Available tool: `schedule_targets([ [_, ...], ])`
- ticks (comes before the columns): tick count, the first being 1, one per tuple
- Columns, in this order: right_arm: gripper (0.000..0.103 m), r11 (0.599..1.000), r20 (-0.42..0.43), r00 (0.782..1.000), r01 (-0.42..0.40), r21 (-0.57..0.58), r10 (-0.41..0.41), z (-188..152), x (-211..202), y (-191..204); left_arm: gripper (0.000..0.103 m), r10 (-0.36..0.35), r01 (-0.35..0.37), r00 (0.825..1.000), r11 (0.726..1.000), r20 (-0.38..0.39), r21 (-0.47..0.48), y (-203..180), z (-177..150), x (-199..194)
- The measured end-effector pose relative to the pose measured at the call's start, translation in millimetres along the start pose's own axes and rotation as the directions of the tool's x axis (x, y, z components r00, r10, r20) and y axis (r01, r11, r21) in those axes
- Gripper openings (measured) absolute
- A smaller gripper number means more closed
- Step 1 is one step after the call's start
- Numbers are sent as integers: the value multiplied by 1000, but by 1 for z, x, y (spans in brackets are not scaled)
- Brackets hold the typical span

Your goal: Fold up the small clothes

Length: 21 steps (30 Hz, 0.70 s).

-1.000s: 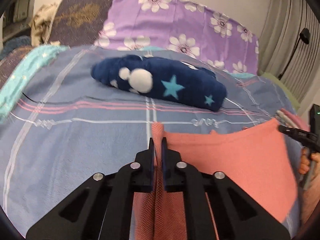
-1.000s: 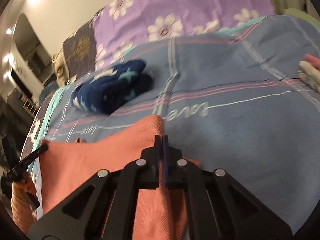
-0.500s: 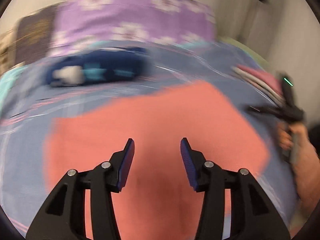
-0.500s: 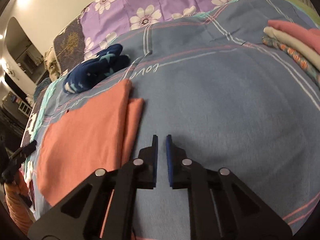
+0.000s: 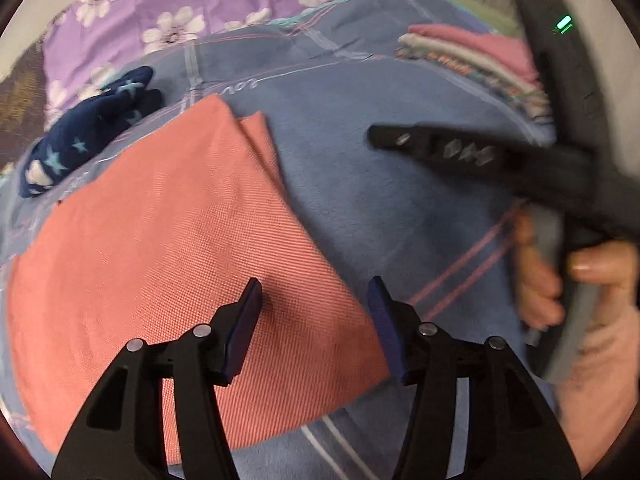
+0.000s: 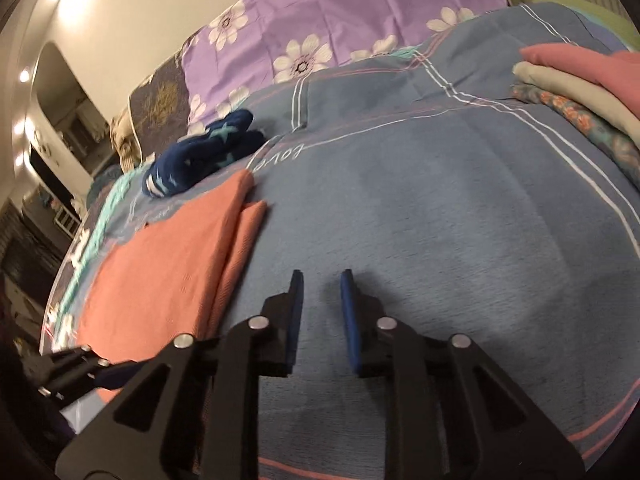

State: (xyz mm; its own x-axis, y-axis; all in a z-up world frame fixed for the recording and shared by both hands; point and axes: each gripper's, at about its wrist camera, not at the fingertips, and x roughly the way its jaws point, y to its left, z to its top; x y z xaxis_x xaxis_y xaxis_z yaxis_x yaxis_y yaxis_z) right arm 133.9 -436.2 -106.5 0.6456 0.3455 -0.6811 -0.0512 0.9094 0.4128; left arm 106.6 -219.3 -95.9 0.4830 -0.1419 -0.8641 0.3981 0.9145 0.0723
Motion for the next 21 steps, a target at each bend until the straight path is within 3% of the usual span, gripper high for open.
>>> schedule_targets([
  [2,21,1000,1,1000,-5,16,5,1,0,-3,51,11,-11,1000,1000,-1,-18,0,-3,3],
  [6,29,999,-1,999,-36,34,36,2,1,-7,25,-20,21,1000,995,10,-99,17,-15,-8],
  [11,32,995,-19,996,-90,35,91,0,4,-1,24,-38,40,999,987,20,-155,34,-25,-19],
  [15,33,976,-53,977,-204,81,209,0,10,5,24,-97,96,995,984,-2,-150,28,-25,-15],
  [16,38,968,-67,969,-232,97,239,3,14,7,24,-109,107,994,984,-9,-140,24,-25,-14],
  [18,46,966,-102,964,-236,101,246,11,23,14,24,-116,113,993,988,-22,-110,18,-25,-11],
  [21,46,973,-155,962,-211,97,224,18,38,20,24,-114,111,993,989,-31,-93,16,-27,-9],
])
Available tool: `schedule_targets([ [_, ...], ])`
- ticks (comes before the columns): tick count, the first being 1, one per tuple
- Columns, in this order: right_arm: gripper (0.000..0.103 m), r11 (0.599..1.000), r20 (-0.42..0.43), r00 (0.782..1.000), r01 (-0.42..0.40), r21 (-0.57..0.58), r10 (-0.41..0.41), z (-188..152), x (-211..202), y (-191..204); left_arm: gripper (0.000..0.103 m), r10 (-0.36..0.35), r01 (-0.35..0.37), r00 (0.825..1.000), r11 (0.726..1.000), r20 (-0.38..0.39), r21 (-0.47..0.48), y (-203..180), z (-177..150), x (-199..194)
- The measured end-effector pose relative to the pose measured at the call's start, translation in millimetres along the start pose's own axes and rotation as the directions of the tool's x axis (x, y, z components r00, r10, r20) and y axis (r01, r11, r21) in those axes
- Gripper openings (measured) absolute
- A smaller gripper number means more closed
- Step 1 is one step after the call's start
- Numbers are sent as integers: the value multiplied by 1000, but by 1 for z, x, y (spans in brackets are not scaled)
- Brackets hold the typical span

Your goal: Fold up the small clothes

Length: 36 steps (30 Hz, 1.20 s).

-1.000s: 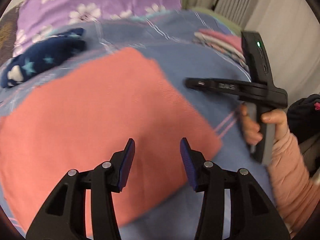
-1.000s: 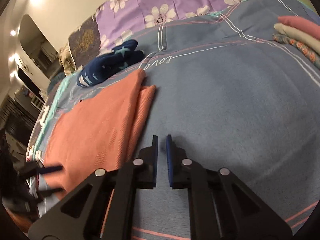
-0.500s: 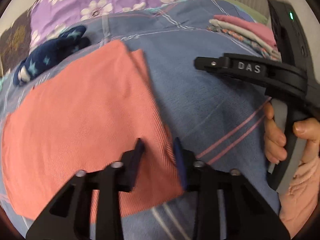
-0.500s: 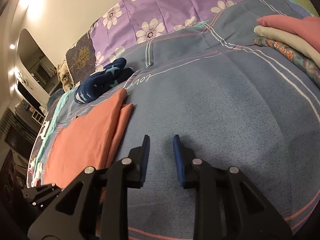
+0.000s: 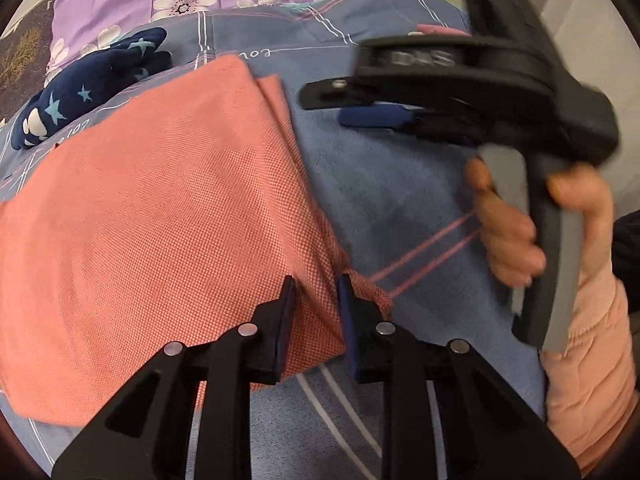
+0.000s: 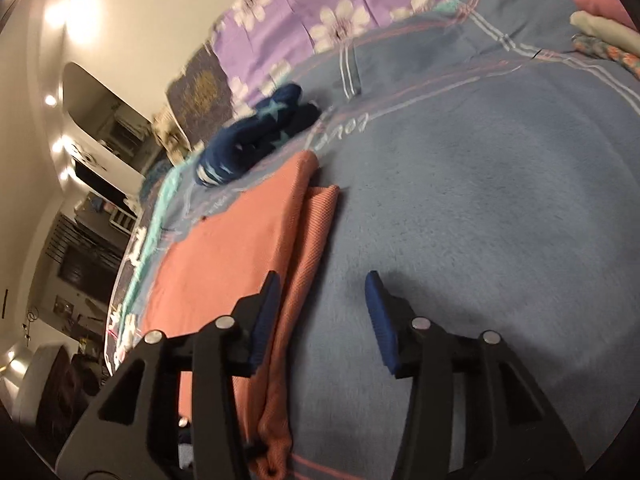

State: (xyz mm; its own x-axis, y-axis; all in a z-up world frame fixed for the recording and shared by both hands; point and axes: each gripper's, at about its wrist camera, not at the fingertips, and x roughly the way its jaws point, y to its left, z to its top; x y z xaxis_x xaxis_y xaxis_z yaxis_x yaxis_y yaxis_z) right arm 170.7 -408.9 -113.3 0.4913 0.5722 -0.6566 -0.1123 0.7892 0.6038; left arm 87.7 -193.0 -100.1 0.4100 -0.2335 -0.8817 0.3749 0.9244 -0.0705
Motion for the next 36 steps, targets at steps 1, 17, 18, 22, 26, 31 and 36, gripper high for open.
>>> schedule_targets([
  [1,46,1000,-21,1000,8,0,-8,3,8,2,24,-5,5,1000,1000,-4,1,1,-1,0],
  [17,5,990,36,998,49,-130,-45,28,37,32,4,-110,105,994,987,30,125,-9,-1,11],
  [18,6,993,23,999,52,-109,-49,26,43,24,4,-107,101,994,985,34,137,-10,-1,12],
  [22,14,999,12,999,-31,35,30,27,42,-5,4,-106,96,993,978,49,184,-14,-5,9],
  [26,16,997,130,989,-67,-47,72,28,1,15,4,-123,111,991,976,53,188,-13,-7,7],
  [31,21,966,-32,998,-68,-250,62,11,27,53,4,-137,122,989,972,59,200,-14,-10,7],
  [36,0,943,-25,984,162,-289,-177,5,53,41,19,-245,234,968,959,58,161,-8,-17,5],
])
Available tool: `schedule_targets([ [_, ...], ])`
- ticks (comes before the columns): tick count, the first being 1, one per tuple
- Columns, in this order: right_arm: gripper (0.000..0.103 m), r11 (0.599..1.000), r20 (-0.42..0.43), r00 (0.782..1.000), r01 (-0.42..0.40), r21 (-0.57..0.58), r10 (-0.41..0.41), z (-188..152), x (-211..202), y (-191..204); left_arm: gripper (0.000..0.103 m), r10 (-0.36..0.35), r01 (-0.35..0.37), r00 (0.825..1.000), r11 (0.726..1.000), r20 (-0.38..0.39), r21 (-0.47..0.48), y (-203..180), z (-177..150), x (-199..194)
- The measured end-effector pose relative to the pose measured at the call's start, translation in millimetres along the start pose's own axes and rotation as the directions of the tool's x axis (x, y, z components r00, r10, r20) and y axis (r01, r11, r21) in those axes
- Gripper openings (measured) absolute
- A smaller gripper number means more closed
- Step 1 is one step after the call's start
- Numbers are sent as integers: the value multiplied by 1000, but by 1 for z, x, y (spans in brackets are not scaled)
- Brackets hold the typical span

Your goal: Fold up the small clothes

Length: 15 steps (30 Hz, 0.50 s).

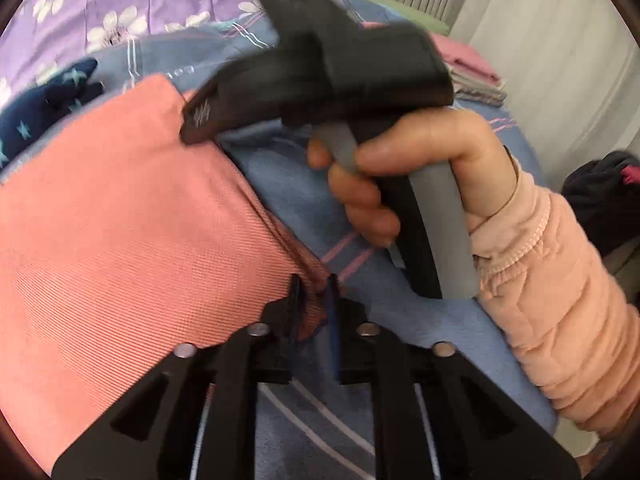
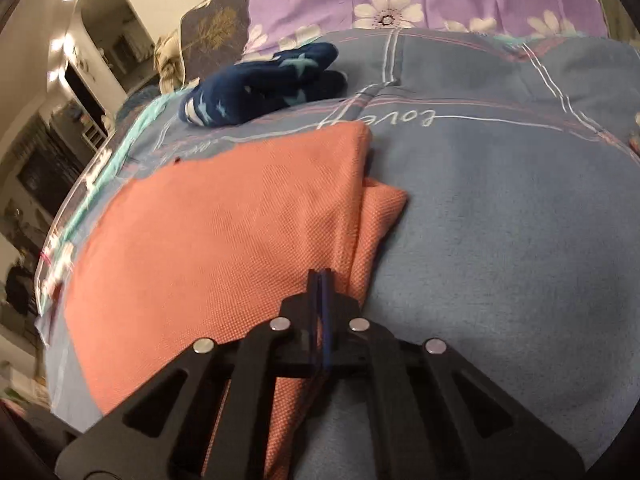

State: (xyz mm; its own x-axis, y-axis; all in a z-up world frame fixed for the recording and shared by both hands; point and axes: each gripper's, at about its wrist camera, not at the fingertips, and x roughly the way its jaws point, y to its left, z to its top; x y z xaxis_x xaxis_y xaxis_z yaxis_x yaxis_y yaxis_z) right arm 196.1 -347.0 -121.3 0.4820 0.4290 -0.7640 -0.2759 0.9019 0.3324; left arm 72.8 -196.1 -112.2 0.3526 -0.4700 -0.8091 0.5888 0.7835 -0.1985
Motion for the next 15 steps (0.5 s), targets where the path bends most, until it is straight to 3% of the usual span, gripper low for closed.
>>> schedule_targets([
  [7,0,983,40,988,153,-99,-150,-21,-9,18,26,-97,99,994,994,39,-54,10,-18,-31],
  [9,0,976,36,983,185,-110,-182,-23,-14,20,31,-67,71,994,997,81,-40,16,-32,-56],
  [10,9,971,41,978,208,-119,-204,-25,-18,22,33,-50,56,992,997,116,-50,26,-42,-76],
  [12,18,940,67,948,317,-125,-310,-32,-29,25,37,-18,36,984,995,177,-97,47,-59,-106],
  [13,18,925,79,932,360,-122,-353,-35,-35,26,37,9,18,978,991,210,-130,61,-69,-123],
  [15,18,933,86,936,348,-96,-340,-37,-47,29,38,109,-46,957,972,268,-230,98,-94,-161],
])
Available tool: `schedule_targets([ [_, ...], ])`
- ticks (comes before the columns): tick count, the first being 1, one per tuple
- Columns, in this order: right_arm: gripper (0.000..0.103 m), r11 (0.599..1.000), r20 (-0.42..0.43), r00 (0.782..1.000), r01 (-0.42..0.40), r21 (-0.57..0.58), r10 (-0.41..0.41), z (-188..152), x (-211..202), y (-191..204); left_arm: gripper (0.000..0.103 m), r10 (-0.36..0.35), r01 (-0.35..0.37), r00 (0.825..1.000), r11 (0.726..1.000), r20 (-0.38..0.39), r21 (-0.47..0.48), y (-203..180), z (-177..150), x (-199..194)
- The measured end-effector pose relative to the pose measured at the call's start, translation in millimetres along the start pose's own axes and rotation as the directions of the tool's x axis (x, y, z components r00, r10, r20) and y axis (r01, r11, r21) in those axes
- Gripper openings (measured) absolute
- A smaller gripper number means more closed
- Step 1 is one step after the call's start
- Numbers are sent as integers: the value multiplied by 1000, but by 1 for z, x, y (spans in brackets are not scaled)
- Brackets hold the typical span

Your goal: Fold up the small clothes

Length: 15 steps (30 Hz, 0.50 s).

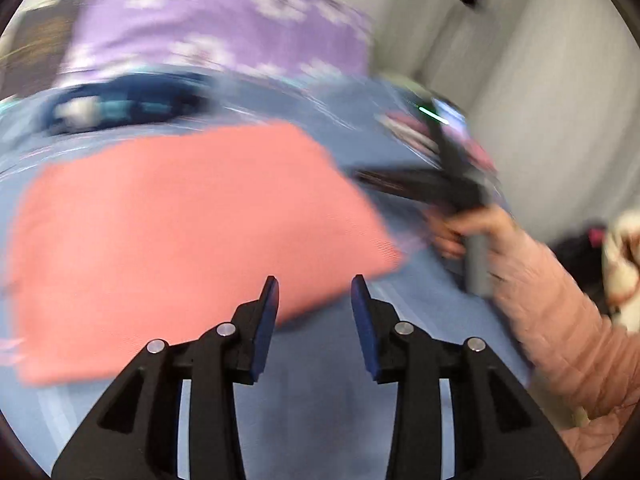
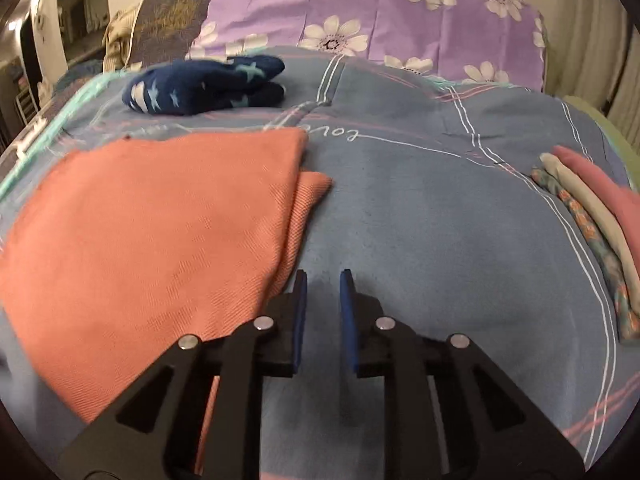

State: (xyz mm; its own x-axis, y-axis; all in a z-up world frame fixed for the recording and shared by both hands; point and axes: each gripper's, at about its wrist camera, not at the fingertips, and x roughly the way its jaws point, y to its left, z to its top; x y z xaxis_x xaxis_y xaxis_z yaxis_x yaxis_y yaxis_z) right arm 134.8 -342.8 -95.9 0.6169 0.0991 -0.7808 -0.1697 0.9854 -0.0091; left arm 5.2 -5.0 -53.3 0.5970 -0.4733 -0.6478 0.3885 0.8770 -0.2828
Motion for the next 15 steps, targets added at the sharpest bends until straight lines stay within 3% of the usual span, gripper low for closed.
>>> schedule_targets([
  [3,20,999,57,998,-33,41,31,3,-28,12,38,151,-139,986,978,70,-157,72,-12,-46],
  [5,22,997,67,995,-75,14,74,11,-39,32,38,248,-220,966,938,78,-267,118,-26,-71],
  [6,30,997,72,995,-74,-2,74,14,-42,44,37,282,-248,957,919,73,-305,136,-33,-80],
  [8,33,993,73,991,-106,-44,109,22,-47,77,36,314,-274,947,899,67,-342,161,-43,-92],
  [11,32,979,42,985,-162,-125,168,32,-47,130,35,336,-303,941,888,37,-345,180,-57,-96],
  [15,42,954,4,969,-244,-175,249,43,-44,186,37,234,-231,972,932,-22,-281,185,-57,-76],
])
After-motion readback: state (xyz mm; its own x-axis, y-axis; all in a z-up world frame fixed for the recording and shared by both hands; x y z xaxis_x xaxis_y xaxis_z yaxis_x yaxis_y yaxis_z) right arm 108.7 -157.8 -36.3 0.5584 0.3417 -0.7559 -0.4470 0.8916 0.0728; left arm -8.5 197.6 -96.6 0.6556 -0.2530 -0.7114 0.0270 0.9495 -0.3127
